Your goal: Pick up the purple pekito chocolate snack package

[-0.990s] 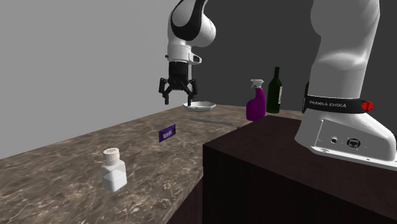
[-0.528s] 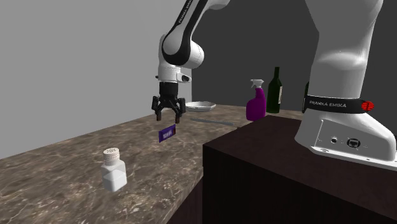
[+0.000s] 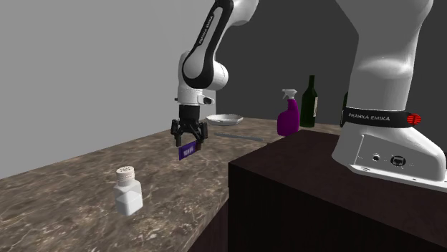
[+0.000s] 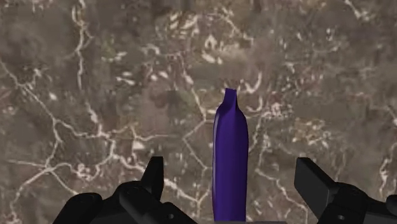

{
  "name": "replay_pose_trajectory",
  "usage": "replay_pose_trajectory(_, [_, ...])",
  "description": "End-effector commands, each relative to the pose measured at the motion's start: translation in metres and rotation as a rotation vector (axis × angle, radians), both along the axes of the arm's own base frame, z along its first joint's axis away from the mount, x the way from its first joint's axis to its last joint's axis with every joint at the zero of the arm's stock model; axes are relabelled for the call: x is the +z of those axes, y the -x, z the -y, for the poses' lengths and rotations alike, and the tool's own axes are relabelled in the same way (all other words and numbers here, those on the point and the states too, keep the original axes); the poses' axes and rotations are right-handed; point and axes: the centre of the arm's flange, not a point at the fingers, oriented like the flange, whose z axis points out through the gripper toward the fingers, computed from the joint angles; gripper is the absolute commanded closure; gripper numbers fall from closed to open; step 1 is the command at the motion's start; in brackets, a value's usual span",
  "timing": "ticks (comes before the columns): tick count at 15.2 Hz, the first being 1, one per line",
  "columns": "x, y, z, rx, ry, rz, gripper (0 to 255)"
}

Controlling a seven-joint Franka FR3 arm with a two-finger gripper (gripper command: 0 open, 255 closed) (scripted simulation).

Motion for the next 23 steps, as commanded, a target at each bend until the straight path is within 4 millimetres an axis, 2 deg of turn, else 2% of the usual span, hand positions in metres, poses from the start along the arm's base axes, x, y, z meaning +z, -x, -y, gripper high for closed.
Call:
replay_pose_trajectory(1, [-0.005,0.0,0.0,0.0,0.0,0.0,0])
replay_pose_trajectory(2, [-0.004,0.0,0.001,0.0,0.0,0.0,255])
replay_pose_trajectory(11, [-0.005,0.0,0.0,0.0,0.0,0.0,255])
replay_pose_trajectory(23, [0.059,0.0,0.0,0.0,0.0,0.0,255])
